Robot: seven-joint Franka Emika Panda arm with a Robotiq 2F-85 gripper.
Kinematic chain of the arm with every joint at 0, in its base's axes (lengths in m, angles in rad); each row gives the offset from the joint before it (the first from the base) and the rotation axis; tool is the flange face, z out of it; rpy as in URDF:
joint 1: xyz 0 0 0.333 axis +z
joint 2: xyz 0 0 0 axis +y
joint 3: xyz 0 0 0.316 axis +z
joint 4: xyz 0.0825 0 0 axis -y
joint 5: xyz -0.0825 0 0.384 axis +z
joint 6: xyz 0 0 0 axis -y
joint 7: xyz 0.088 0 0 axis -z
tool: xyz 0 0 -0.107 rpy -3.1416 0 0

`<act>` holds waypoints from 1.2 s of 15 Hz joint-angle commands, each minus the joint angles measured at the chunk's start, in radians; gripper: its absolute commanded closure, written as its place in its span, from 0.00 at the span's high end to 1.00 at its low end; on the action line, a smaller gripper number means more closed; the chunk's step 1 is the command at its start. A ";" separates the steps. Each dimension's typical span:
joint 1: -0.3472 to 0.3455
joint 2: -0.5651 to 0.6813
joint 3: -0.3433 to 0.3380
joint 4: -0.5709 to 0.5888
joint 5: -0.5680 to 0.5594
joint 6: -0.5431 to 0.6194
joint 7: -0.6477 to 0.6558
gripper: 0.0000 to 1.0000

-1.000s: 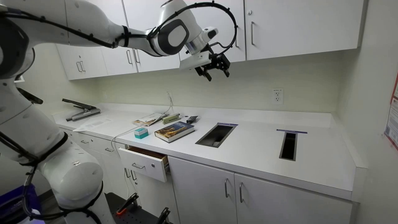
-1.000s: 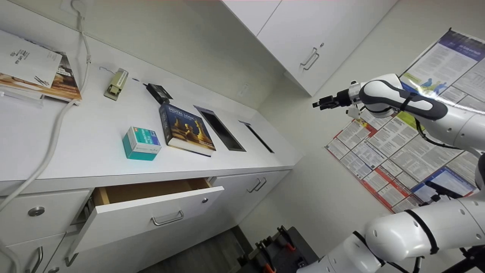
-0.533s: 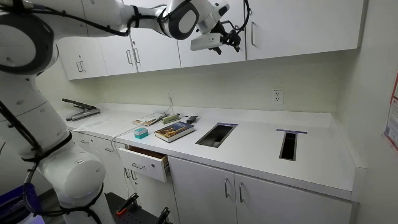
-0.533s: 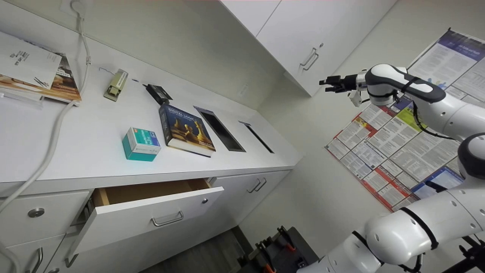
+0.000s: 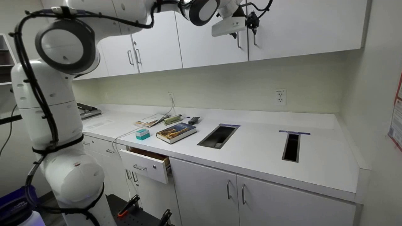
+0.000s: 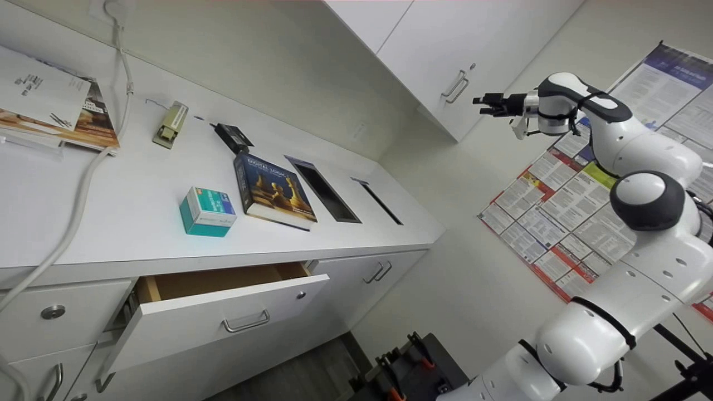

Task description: Open the top right cabinet

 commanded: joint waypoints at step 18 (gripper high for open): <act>-0.075 0.100 0.042 0.116 0.037 -0.004 -0.022 1.00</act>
